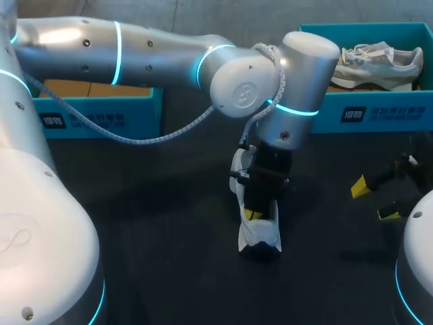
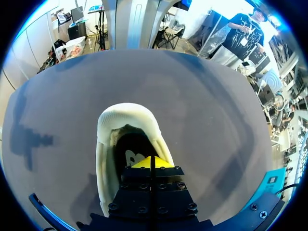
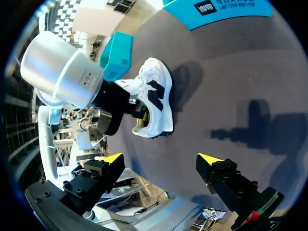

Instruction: Take the shoe out of the shoebox, open the shoe tongue, remove and reinsert the insole, then place the shoe into the shoebox

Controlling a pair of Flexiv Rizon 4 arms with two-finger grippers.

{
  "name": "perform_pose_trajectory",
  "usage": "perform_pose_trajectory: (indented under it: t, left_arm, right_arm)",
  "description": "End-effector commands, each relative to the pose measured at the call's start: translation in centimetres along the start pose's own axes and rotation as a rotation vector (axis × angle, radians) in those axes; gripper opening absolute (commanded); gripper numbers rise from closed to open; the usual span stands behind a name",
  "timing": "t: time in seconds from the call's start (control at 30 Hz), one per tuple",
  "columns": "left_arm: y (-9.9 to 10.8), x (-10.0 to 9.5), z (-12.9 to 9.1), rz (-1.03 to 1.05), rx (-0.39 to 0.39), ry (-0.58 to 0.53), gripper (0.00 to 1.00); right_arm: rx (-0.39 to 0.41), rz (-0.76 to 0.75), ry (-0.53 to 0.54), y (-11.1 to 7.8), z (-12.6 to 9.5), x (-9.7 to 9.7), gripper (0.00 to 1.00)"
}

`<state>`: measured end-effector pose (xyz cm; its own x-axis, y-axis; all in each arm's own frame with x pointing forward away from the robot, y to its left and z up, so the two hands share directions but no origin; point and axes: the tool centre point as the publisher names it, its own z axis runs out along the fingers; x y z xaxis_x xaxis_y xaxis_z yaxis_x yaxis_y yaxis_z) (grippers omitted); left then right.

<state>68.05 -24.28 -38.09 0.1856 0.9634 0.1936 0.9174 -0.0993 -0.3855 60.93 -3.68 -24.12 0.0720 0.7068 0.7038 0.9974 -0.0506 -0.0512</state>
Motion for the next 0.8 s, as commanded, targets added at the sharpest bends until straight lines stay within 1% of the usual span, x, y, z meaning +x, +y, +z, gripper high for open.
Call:
perform_pose_trajectory:
  t: [0.03,0.17,0.3,0.37,0.47,0.5,0.57,0.63,0.67,0.8]
  left_arm:
    - [0.4,-0.2,1.1,-0.003,0.009,-0.007,0.00]
    - [0.4,-0.3,1.9,-0.010,0.009,-0.011,0.00]
    - [0.5,-0.4,2.5,-0.027,-0.012,-0.015,0.00]
    - [0.5,-0.5,2.7,-0.028,-0.008,-0.042,0.00]
    - [0.6,-0.8,2.8,-0.046,-0.025,-0.090,0.00]
    - [0.6,-0.9,2.5,-0.057,-0.044,-0.110,0.00]
    - [0.5,-0.8,1.6,-0.057,-0.048,-0.145,0.00]
    - [0.4,-0.7,0.9,-0.057,-0.064,-0.140,0.00]
    - [0.2,-0.5,0.1,-0.051,-0.070,-0.130,0.00]
    - [0.0,0.0,-1.2,-0.037,-0.070,-0.070,0.00]
  right_arm:
    - [-0.003,0.002,-0.004,-0.2,-0.1,0.1,1.00]
    - [-0.003,0.002,-0.004,-0.2,-0.1,0.1,1.00]
    - [-0.003,0.002,-0.004,-0.2,-0.1,0.1,1.00]
    - [-0.003,0.002,-0.004,-0.2,-0.1,0.1,1.00]
    - [-0.003,0.002,-0.004,-0.2,-0.1,0.1,1.00]
    - [-0.003,0.002,-0.004,-0.2,-0.1,0.1,1.00]
    - [-0.003,0.002,-0.004,-0.2,-0.1,0.1,1.00]
    - [-0.003,0.002,-0.004,-0.2,-0.1,0.1,1.00]
    - [-0.003,0.002,-0.004,-0.2,-0.1,0.1,1.00]
    - [-0.003,0.002,-0.004,-0.2,-0.1,0.1,1.00]
